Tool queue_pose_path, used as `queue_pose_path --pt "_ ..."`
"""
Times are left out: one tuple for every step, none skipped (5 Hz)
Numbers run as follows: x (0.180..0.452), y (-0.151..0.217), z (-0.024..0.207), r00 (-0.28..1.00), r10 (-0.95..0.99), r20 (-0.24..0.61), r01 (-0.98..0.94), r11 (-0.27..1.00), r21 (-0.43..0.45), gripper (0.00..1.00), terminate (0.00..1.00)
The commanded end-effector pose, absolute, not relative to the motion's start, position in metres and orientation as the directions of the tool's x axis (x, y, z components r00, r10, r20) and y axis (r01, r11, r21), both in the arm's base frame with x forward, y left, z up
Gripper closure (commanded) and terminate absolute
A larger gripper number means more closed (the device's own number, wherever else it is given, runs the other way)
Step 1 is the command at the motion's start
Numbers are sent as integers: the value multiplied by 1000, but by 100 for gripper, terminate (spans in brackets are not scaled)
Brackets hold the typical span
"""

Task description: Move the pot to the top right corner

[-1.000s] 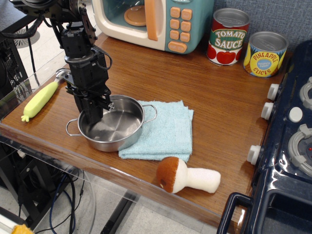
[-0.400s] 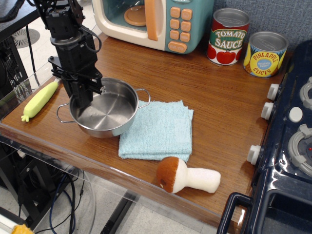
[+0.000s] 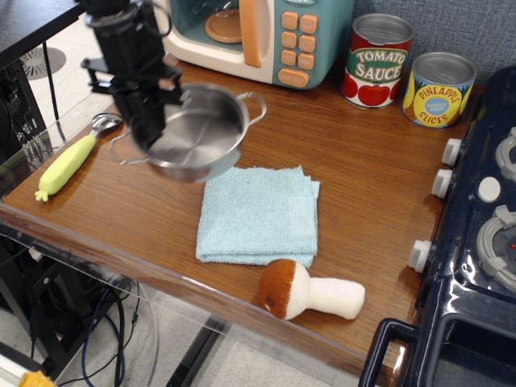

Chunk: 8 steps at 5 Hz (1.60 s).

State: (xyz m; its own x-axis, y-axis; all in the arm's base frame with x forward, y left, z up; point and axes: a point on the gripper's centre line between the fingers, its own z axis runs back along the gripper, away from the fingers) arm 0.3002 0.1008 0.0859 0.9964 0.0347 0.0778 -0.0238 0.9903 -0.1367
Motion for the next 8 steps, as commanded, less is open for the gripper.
queue_pose_path --pt "344 51 117 976 145 166 -120 981 -151 100 0" --pt "367 17 107 976 151 160 -133 984 -117 100 0" --pt "388 -20 91 979 128 159 -116 990 -85 100 0" --pt "408 -38 69 980 128 150 -123 992 -40 100 0" --pt "423 -42 50 982 129 141 -129 992 -5 100 0" --pt "433 -36 40 980 145 135 -148 989 10 100 0" --pt "440 -33 32 980 151 126 -156 987 27 100 0" --pt "440 -31 33 980 164 108 -170 984 50 0 0"
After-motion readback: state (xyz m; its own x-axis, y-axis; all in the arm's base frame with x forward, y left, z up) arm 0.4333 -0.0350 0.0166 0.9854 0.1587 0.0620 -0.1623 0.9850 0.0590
